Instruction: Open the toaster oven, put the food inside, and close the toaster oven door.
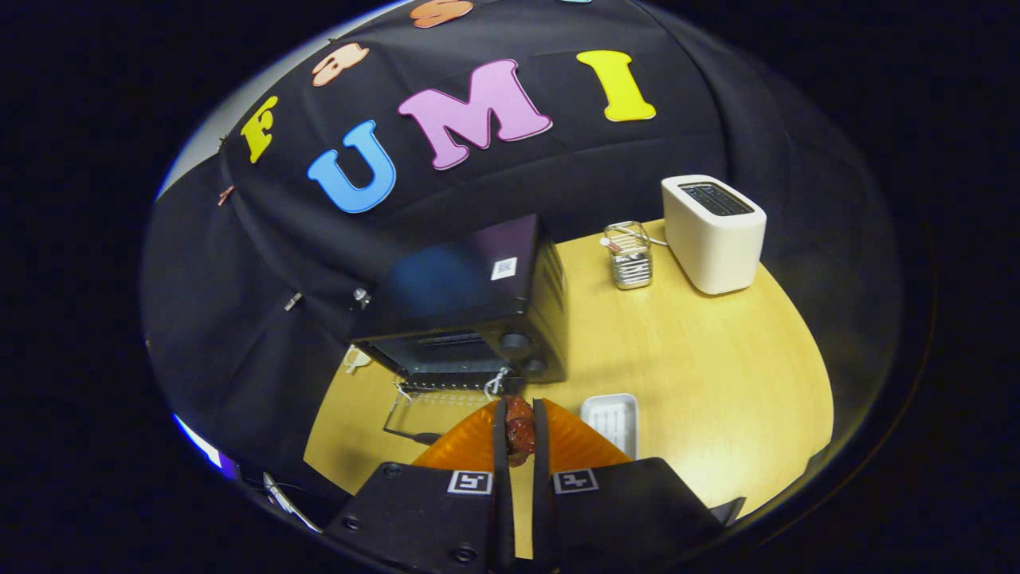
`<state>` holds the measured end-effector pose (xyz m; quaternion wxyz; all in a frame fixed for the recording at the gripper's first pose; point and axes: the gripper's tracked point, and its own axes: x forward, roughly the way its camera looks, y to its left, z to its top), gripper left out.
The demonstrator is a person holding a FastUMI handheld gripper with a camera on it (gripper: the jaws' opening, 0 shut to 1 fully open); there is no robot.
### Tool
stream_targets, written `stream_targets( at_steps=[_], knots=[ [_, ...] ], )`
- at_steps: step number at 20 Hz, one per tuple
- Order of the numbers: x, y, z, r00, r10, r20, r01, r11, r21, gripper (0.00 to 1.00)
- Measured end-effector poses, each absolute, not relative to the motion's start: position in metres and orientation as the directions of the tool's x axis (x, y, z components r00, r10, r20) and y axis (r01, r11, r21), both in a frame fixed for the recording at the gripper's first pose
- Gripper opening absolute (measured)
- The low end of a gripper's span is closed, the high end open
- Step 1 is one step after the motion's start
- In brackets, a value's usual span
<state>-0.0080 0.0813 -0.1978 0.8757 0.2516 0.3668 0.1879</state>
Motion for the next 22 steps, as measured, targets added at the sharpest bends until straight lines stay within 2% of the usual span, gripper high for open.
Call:
stream_targets(
  at_steps=[3, 7, 13, 15, 22],
  knots=[
    [-0.010, 0.139, -0.182, 0.665, 0.566, -0.488, -0.180, 0.755, 0.631, 0.13],
    [-0.002, 0.201, -0.195, 0.665, 0.584, -0.465, -0.187, 0.733, 0.654, 0.13],
    [0.041, 0.258, -0.230, 0.697, 0.541, -0.470, -0.036, 0.682, 0.731, 0.13],
    [0.055, 0.272, -0.241, 0.700, 0.546, -0.461, -0.019, 0.660, 0.751, 0.13],
    [0.097, 0.268, -0.269, 0.760, 0.447, -0.472, 0.076, 0.659, 0.748, 0.13]
  ],
)
